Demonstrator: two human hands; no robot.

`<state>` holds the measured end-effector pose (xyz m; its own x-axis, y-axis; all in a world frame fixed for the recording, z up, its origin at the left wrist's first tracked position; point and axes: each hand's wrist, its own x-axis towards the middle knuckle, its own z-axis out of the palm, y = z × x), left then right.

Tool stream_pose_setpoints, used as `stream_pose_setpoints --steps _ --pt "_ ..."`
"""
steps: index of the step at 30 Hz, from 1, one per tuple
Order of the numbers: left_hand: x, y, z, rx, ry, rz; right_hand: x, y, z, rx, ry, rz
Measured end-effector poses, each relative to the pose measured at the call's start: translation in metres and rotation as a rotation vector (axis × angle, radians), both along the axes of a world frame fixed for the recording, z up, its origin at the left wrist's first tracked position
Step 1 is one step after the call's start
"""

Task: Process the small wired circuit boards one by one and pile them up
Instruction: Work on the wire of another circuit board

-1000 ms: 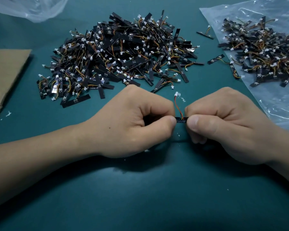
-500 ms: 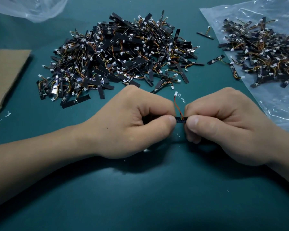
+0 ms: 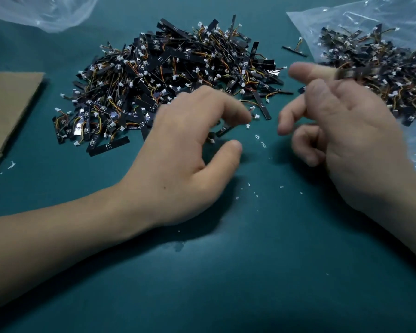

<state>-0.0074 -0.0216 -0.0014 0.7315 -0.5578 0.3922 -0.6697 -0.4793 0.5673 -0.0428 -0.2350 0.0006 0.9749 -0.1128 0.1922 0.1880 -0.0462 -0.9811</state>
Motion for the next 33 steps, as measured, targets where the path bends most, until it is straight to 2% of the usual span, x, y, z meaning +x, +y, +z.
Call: stream_pose_setpoints --steps 3,5,13,19,26,33 --pt "-0.006 -0.004 -0.003 0.423 -0.141 0.165 -0.003 0.003 -0.004 -0.093 -0.007 0.048" --pt "-0.008 -0.005 -0.002 0.513 -0.148 0.177 -0.006 0.005 -0.006 -0.178 -0.021 0.061" --pt "-0.006 -0.005 0.000 0.422 -0.190 0.131 -0.011 0.008 -0.006 -0.496 -0.043 0.134" --pt "-0.006 -0.004 -0.002 0.321 -0.164 0.118 -0.013 0.010 -0.006 -0.607 -0.029 0.127" --pt "-0.002 -0.003 -0.006 0.240 -0.166 0.074 -0.015 0.016 -0.008 -0.960 -0.035 -0.020" --pt "0.002 -0.002 -0.007 0.171 -0.134 0.053 -0.013 0.017 -0.004 -1.016 0.013 -0.010"
